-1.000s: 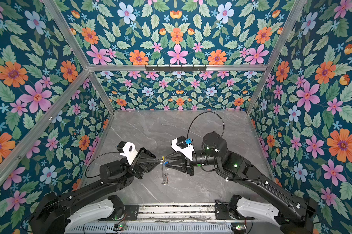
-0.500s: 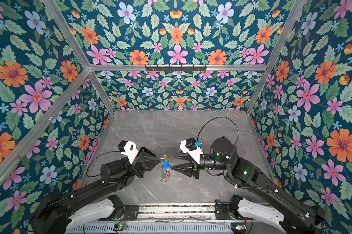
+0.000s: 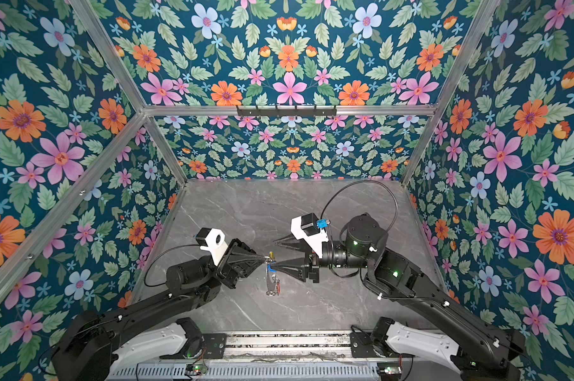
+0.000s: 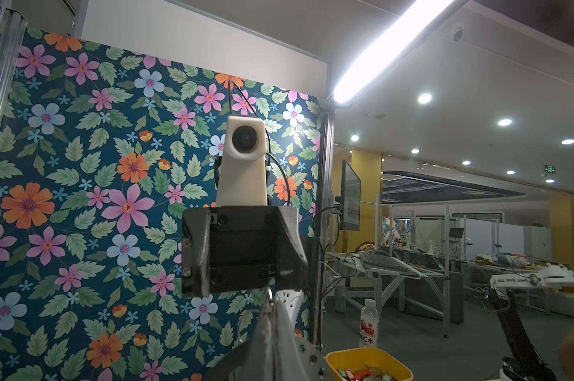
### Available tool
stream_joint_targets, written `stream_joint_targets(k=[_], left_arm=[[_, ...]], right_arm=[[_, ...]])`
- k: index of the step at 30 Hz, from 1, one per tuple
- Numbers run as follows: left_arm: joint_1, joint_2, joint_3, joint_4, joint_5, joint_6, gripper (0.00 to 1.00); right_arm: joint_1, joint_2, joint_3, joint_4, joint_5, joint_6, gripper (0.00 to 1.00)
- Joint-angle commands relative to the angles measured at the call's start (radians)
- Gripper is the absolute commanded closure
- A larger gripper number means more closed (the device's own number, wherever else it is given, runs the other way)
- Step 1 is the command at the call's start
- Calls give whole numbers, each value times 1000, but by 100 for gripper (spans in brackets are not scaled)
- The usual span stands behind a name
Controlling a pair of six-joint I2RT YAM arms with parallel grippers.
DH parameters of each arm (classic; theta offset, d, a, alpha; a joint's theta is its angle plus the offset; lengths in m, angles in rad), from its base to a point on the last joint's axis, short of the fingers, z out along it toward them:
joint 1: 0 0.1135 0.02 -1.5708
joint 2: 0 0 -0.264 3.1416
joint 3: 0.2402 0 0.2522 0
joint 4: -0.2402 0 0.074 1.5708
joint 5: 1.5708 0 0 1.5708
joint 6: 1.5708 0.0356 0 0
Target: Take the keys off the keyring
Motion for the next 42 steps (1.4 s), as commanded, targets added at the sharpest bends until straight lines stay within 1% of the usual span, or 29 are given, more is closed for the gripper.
stream_joint_targets(k=[1, 5, 9, 12, 17, 27, 35, 41, 42], left_arm=[[0, -4, -5, 58, -11, -4, 100], [0, -3, -5, 59, -6, -4, 100], [1, -1, -6, 59, -6, -5, 100], [1, -3, -6, 59, -6, -3, 100], [1, -8, -8, 59, -10, -5, 100], [3, -9, -11, 59, -18, -1, 100], [5, -9, -6, 58, -24, -3, 100], [20, -22, -2, 23, -21, -26, 100], [29, -31, -2, -2, -18, -28, 95]], right_arm=[[1, -6, -2, 51, -15, 17, 44], [1, 7, 4, 29, -58, 17, 43], [1, 35, 24, 5, -69, 21, 47], [0, 51, 30, -9, -74, 22, 53], [0, 61, 34, -35, -80, 24, 66], [1, 50, 12, -42, -89, 35, 80], [1, 54, 7, -42, -91, 37, 100], [1, 44, 2, -74, -51, 39, 100], [1, 42, 5, -97, -35, 36, 100]])
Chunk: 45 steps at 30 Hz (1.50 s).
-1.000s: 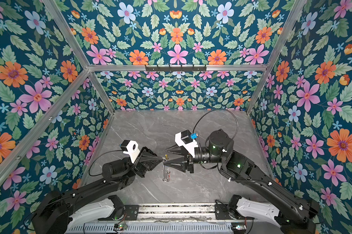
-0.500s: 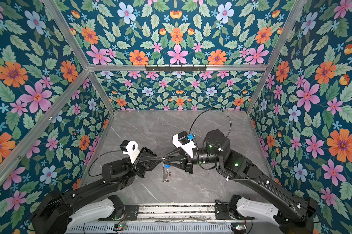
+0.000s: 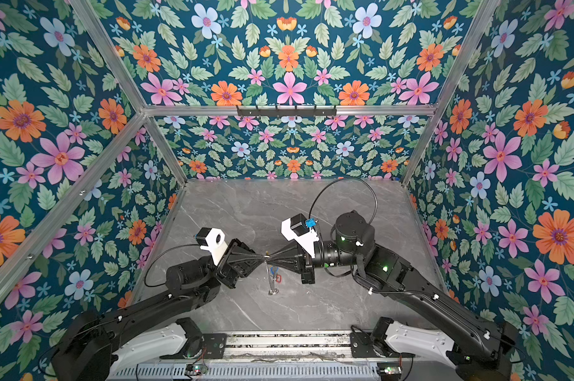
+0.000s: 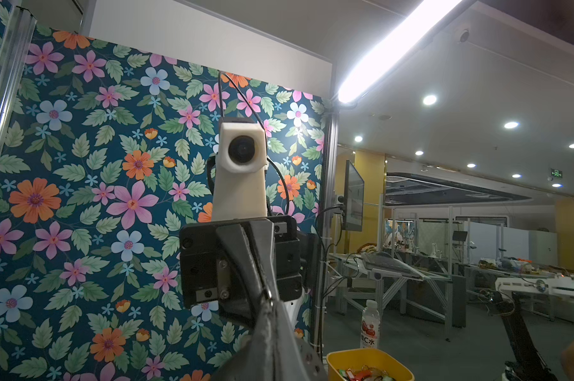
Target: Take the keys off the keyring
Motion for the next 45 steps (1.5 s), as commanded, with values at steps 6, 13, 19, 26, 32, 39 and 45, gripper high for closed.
stream_joint_targets(k=[6, 13, 19, 26, 32, 39, 45], left_arm=[[90, -94, 53, -252, 63, -13, 66], [94, -121, 229, -881, 184, 256, 59], [92, -91, 363, -1224, 217, 440, 58], [93, -59, 467, -1481, 223, 618, 62], [93, -45, 475, -1464, 311, 618, 70], [95, -69, 473, -1485, 277, 623, 68], [95, -94, 488, -1548, 242, 687, 66]], right_arm=[[-26, 4, 46, -203, 60, -4, 100], [-149, 20, 84, -304, -78, -4, 100], [-155, 66, 167, -432, -96, -78, 100], [-179, 102, 215, -497, -145, -132, 100], [-188, 124, 235, -497, -150, -142, 100], [-200, 121, 232, -506, -131, -149, 100], [-201, 105, 194, -482, -129, -134, 100]])
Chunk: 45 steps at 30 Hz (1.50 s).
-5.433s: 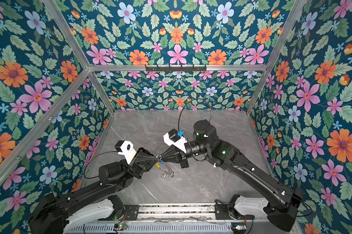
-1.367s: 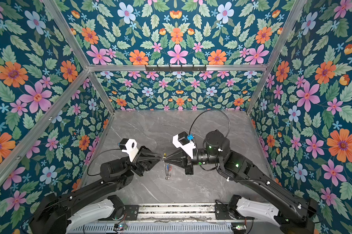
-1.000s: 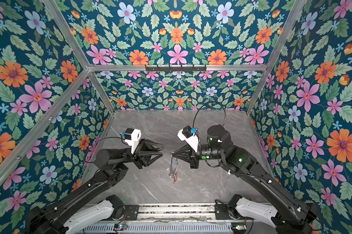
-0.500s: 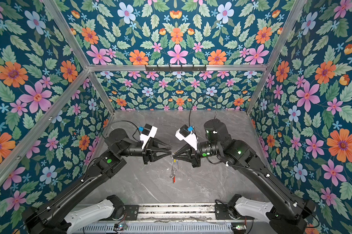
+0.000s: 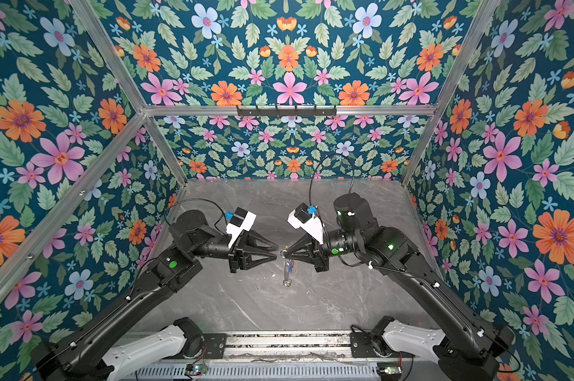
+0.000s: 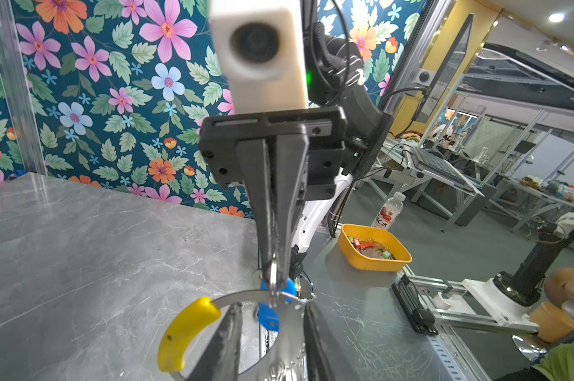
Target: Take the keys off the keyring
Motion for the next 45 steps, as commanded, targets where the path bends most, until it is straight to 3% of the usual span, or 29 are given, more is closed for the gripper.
stream_joint_targets(k=[1, 11, 30, 32, 38, 39, 45], left_arm=[[2, -1, 6, -16, -7, 44, 67], [2, 5, 0, -17, -11, 45, 73], [2, 42, -4, 42, 63, 2, 95], [1, 42, -7, 47, 57, -1, 100], [1, 0, -70, 179, -5, -61, 100], [0, -8, -83, 200, -22, -66, 100], [0, -29, -104, 220, -61, -70, 100]], right_arm=[[2, 4, -4, 40, 1, 3, 100], [2, 34, 16, 59, -15, 8, 100], [2, 49, 13, 70, -7, 15, 100], [2, 49, 12, 74, -8, 20, 100], [2, 38, -7, 106, -7, 35, 100], [2, 31, -13, 116, -4, 39, 99], [2, -11, -55, 186, 34, 70, 68]])
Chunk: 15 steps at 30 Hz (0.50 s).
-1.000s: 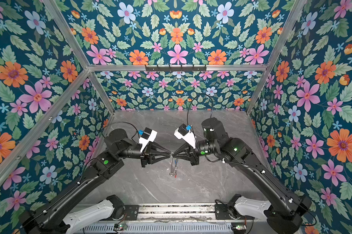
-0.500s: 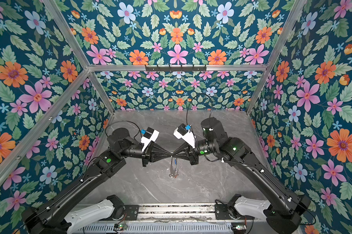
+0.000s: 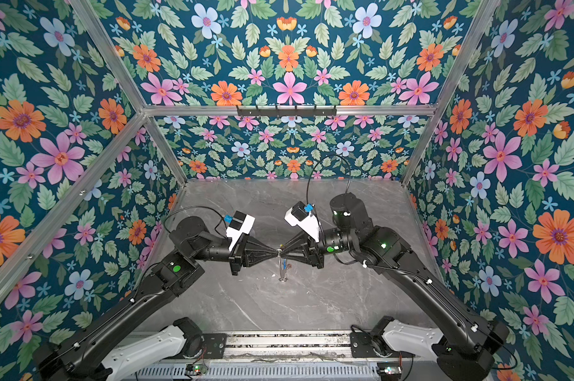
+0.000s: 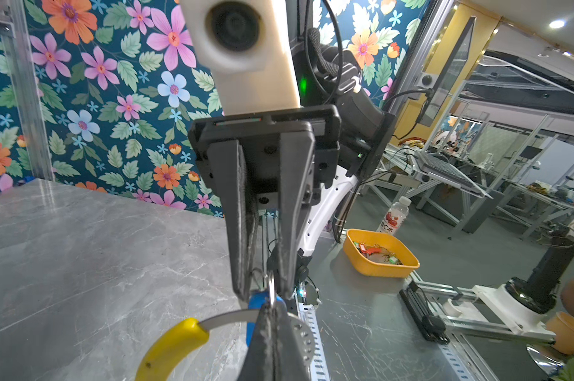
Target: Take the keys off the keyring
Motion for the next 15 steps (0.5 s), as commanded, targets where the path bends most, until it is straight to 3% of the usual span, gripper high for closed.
stream_joint_targets(k=[1, 6, 12, 15], left_arm=[[2, -11, -7, 71, -28, -12, 100], [3, -24, -17, 83, -48, -12, 100], [3, -39, -33, 133, -41, -34, 100], [2, -43, -36, 144, -38, -39, 100]], right_arm=[[2, -26, -19, 89, 36, 31, 65], [2, -94, -98, 199, 92, 79, 55], [2, -158, -219, 345, 164, 137, 54], [2, -168, -258, 402, 128, 155, 53]])
